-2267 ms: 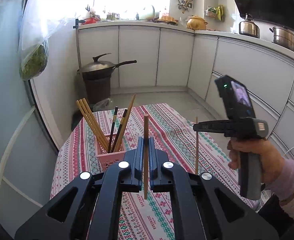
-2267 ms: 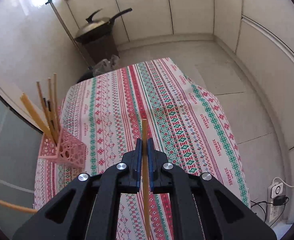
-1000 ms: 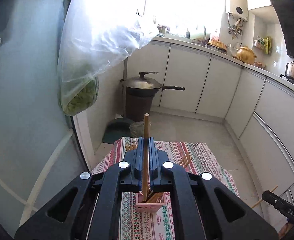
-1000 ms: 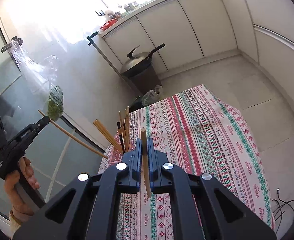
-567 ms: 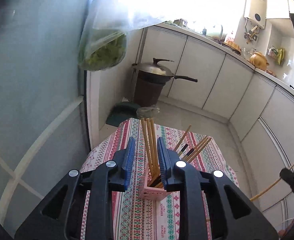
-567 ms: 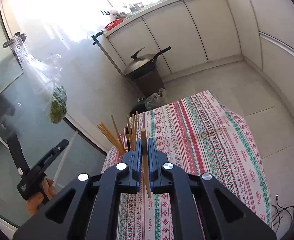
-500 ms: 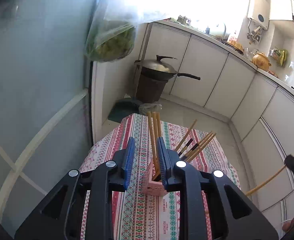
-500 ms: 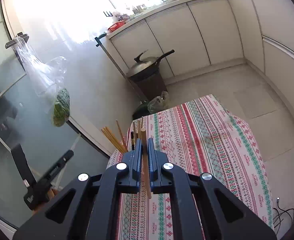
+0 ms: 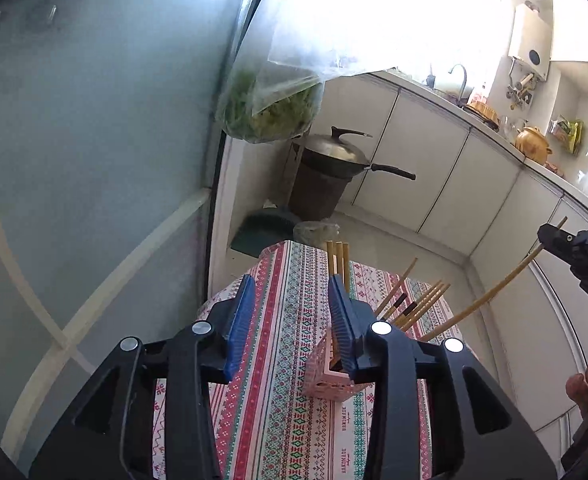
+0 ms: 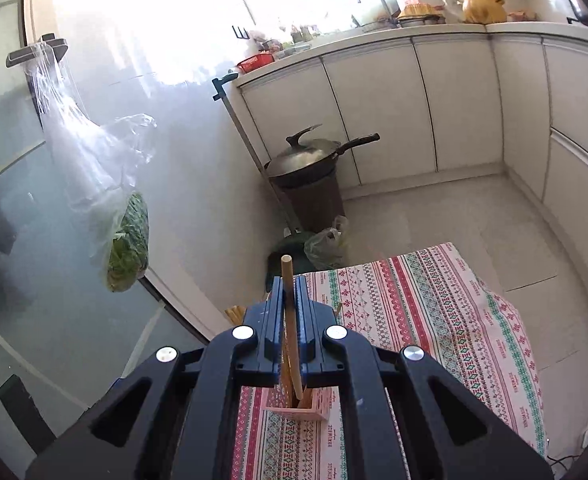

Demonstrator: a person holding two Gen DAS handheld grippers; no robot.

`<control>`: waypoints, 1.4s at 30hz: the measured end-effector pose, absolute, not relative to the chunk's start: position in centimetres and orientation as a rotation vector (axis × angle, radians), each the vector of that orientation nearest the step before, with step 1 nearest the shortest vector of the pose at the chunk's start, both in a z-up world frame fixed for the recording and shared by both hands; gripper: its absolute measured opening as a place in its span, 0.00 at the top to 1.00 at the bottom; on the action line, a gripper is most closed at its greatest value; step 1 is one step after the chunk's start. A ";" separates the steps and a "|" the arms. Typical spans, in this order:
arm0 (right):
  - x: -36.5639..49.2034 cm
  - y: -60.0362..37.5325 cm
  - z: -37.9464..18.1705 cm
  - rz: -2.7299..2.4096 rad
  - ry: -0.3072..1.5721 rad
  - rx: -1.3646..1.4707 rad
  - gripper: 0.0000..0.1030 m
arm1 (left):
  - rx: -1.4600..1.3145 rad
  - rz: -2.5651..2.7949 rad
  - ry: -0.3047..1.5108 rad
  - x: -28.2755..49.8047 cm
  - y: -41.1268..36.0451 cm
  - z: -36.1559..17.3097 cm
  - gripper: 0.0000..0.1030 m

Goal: Organize utensils
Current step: 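Withdraw both tools from the pink basket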

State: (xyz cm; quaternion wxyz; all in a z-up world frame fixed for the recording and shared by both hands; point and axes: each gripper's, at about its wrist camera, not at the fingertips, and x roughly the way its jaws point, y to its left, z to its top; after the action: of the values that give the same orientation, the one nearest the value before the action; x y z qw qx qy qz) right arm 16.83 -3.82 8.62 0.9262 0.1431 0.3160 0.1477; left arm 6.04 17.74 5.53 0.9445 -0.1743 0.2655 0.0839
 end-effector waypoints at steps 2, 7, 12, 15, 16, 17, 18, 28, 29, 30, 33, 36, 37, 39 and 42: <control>17.4 -3.3 8.4 0.304 0.663 0.297 0.94 | -0.365 0.171 0.538 6.1 18.1 5.7 0.64; 18.7 -1.5 7.6 0.291 0.677 0.266 0.94 | -0.381 0.172 0.529 5.6 18.7 5.8 0.59; 20.0 0.2 5.9 0.287 0.686 0.254 0.91 | -0.379 0.182 0.530 6.0 18.7 5.8 0.57; 20.6 0.7 4.7 0.276 0.686 0.263 0.82 | -0.374 0.187 0.537 6.2 18.7 5.5 0.57; 20.8 0.9 4.5 0.277 0.692 0.267 0.77 | -0.372 0.188 0.538 6.3 18.6 5.4 0.57; 20.8 0.9 4.4 0.276 0.697 0.271 0.75 | -0.372 0.190 0.537 6.4 18.6 5.5 0.57; 20.7 0.8 4.3 0.278 0.697 0.270 0.75 | -0.371 0.194 0.534 6.4 18.5 5.5 0.55; 18.5 -1.3 4.1 0.207 0.671 0.186 0.66 | -0.317 0.251 0.520 6.8 16.1 5.8 0.23; 18.2 -1.6 3.8 0.198 0.673 0.173 0.64 | -0.308 0.247 0.525 7.0 15.6 5.7 0.23; 17.9 -1.9 3.5 0.191 0.676 0.164 0.63 | -0.298 0.244 0.529 7.2 15.1 5.7 0.23; 16.6 -2.8 2.4 0.181 0.685 0.144 0.61 | -0.268 0.232 0.538 7.5 13.7 5.4 0.23; 15.3 -3.7 1.4 0.172 0.683 0.122 0.57 | -0.228 0.223 0.547 7.5 12.3 5.0 0.20; 15.0 -3.9 1.2 0.169 0.685 0.115 0.57 | -0.216 0.223 0.549 7.5 11.9 4.9 0.18; 14.2 -4.3 0.6 0.170 0.691 0.101 0.52 | -0.198 0.216 0.555 7.5 11.1 4.7 0.13; 12.9 -5.0 -0.4 0.158 0.688 0.086 0.41 | -0.170 0.208 0.563 7.1 9.9 4.0 0.07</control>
State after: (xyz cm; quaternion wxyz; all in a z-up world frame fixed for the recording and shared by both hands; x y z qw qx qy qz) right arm 12.88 -4.99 -0.38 0.9375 0.0423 0.3366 0.0775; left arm 7.12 9.94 4.01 0.9518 -0.0838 0.2769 0.1022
